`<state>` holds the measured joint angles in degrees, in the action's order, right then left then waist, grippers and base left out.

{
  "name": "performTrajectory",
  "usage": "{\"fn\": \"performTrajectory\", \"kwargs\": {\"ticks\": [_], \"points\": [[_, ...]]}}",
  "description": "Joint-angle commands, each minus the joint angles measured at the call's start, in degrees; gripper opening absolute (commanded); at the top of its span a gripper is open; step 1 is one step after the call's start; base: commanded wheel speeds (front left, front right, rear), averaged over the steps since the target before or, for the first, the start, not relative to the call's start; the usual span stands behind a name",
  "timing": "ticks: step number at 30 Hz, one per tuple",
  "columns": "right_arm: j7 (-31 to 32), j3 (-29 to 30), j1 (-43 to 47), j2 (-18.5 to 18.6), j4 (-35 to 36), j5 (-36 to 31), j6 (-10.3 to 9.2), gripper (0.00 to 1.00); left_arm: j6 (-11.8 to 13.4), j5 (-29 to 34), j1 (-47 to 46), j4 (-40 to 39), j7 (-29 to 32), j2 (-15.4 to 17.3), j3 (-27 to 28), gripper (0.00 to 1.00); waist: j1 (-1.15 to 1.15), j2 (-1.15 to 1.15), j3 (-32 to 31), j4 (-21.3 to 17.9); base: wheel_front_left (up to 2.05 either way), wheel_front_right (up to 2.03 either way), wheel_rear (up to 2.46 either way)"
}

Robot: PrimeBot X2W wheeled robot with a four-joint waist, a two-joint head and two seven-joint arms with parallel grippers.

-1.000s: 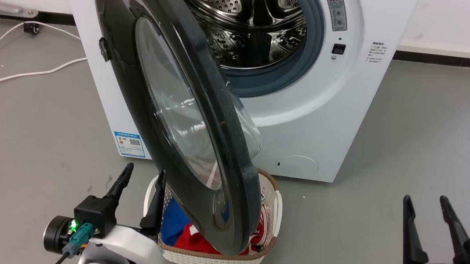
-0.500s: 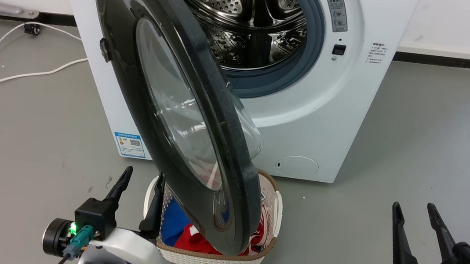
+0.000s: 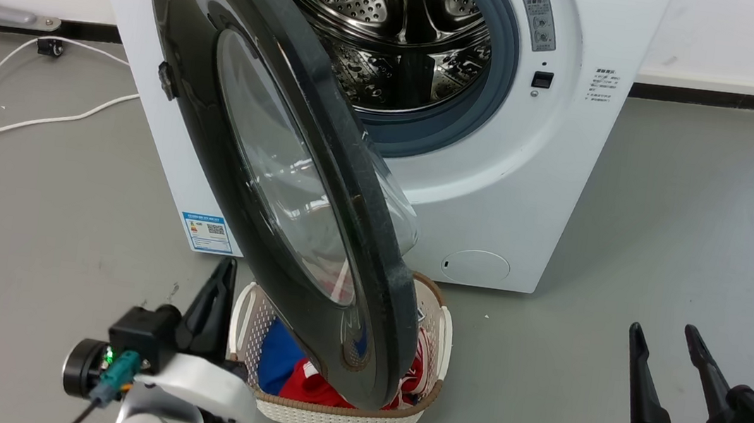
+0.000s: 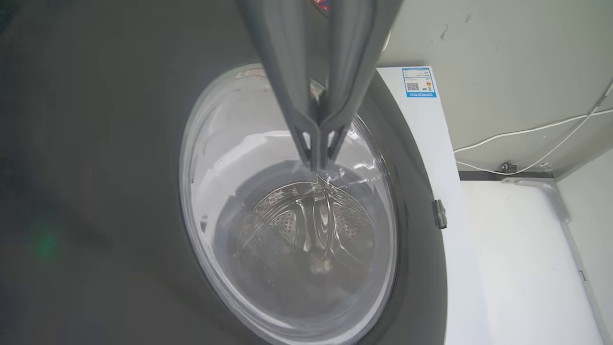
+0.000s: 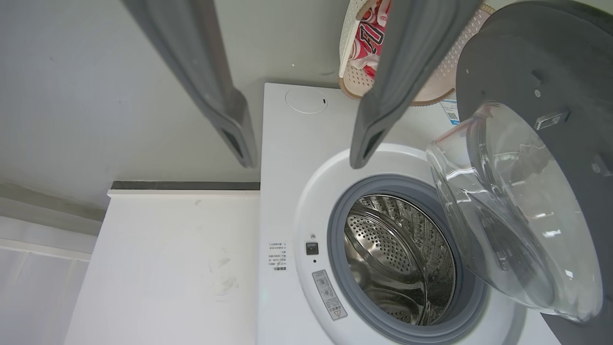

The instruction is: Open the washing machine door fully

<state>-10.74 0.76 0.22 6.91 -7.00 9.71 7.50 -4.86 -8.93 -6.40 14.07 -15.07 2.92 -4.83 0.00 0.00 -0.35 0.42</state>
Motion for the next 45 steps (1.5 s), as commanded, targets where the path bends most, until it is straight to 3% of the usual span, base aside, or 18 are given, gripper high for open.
{"fn": "performTrajectory", "kwargs": {"ticks": [1,8,14,24,33,39,45], "points": [[0.0,0.2,-0.3,-0.3,0.3,0.1,-0.01,1.0,0.0,-0.9,-0.9,-0.6,-0.1,-0.1,0.4,0.0,0.0,0.0,0.0,0.1,0.0,0.0,0.0],[0.5,0.9,-0.4,-0.4,0.5,-0.5,-0.01,1.0,0.7,-0.5,-5.5,-6.9,-0.1,-0.1,1.6,0.0,0.0,0.0,0.0,0.7,0.0,0.0,0.0],[0.9,1.5,-0.3,-0.7,0.5,-0.9,-0.01,1.0,1.9,1.2,-12.1,-21.8,-0.1,-0.1,-0.2,0.0,0.0,0.0,-0.2,1.1,0.0,0.0,0.0],[1.0,1.9,0.0,-1.2,0.4,-1.1,-0.01,1.0,0.7,-0.7,-14.9,-33.2,3.1,-0.1,-14.5,0.0,0.0,0.0,-0.1,0.8,0.0,0.0,0.0],[1.3,2.2,0.1,-1.5,0.2,-2.1,-0.01,1.0,-1.3,-8.1,-9.9,-33.1,12.8,0.0,-30.9,0.0,0.0,0.0,-0.1,1.3,0.0,0.0,0.0],[1.4,2.4,0.5,-1.8,-0.1,-1.8,-0.01,1.0,-2.1,-14.1,-4.7,-29.4,20.6,1.9,-39.3,0.0,0.0,0.0,-0.1,1.6,0.0,0.0,0.0],[1.4,2.1,-0.2,-2.0,-0.5,-2.0,-0.01,1.0,-2.1,-15.5,-3.0,-21.5,22.6,3.0,-42.1,0.0,0.0,0.0,0.3,1.6,0.0,0.0,0.0]]}}
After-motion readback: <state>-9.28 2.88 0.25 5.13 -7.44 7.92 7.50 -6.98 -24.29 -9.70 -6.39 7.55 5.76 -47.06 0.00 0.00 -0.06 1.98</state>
